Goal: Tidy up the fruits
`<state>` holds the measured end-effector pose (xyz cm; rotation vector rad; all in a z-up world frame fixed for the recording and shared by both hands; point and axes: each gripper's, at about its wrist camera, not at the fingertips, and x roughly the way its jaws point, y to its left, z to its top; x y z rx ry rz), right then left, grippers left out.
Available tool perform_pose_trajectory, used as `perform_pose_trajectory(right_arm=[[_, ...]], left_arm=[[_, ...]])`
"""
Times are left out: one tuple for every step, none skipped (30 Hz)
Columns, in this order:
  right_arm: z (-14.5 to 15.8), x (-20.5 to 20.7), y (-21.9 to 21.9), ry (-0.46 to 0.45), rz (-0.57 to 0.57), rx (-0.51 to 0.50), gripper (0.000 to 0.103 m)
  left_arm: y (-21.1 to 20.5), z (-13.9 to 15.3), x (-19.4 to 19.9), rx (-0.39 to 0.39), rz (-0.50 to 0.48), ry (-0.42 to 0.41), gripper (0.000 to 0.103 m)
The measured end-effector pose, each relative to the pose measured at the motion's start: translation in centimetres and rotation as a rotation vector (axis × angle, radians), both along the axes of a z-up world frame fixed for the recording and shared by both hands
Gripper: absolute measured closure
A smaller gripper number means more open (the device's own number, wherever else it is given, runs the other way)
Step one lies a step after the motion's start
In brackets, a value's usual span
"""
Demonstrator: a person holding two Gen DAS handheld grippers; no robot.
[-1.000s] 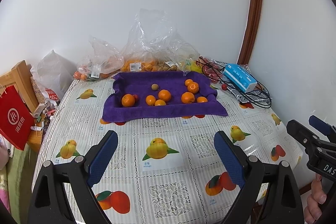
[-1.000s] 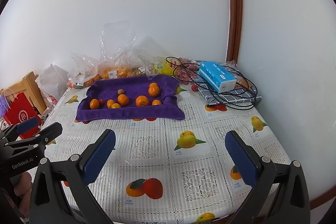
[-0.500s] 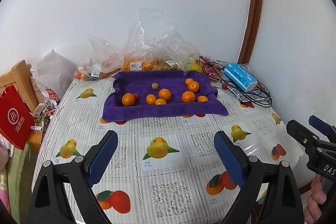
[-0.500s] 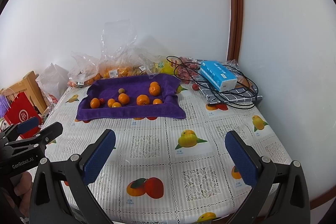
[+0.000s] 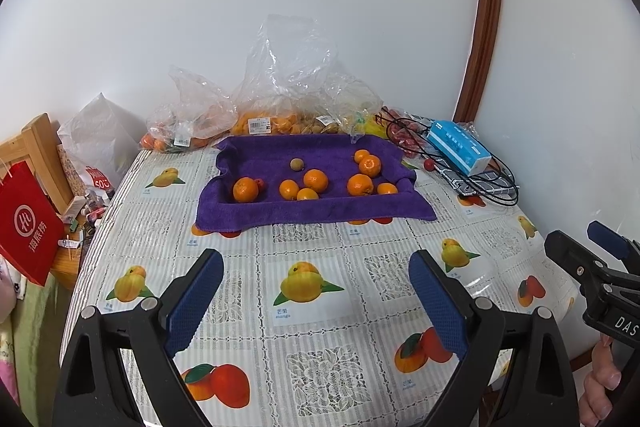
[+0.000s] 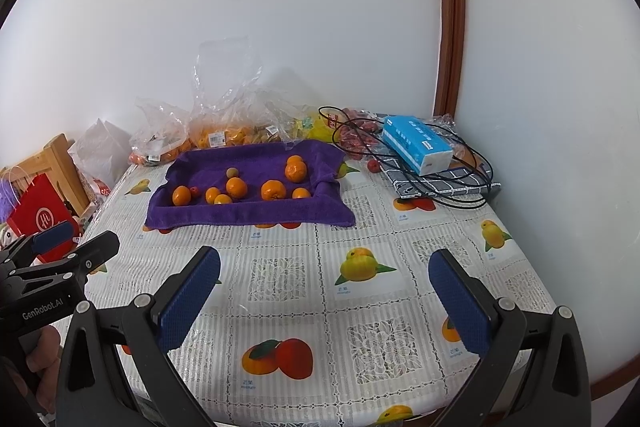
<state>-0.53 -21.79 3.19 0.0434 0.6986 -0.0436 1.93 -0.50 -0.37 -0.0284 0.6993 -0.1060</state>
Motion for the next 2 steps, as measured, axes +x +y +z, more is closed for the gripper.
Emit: perform_pose_trajectory(right_arm=[[-0.05, 0.09, -0.02, 0.001, 0.0, 0.0, 0.001], [-0.05, 0.09, -0.04, 0.0, 0.002, 0.001, 0.001]], left_arm=[[0.07, -0.07, 0.06, 0.001, 0.002, 0.001, 0.008], [0.07, -0.14, 0.11, 0.001, 0.0, 0.001, 0.008]])
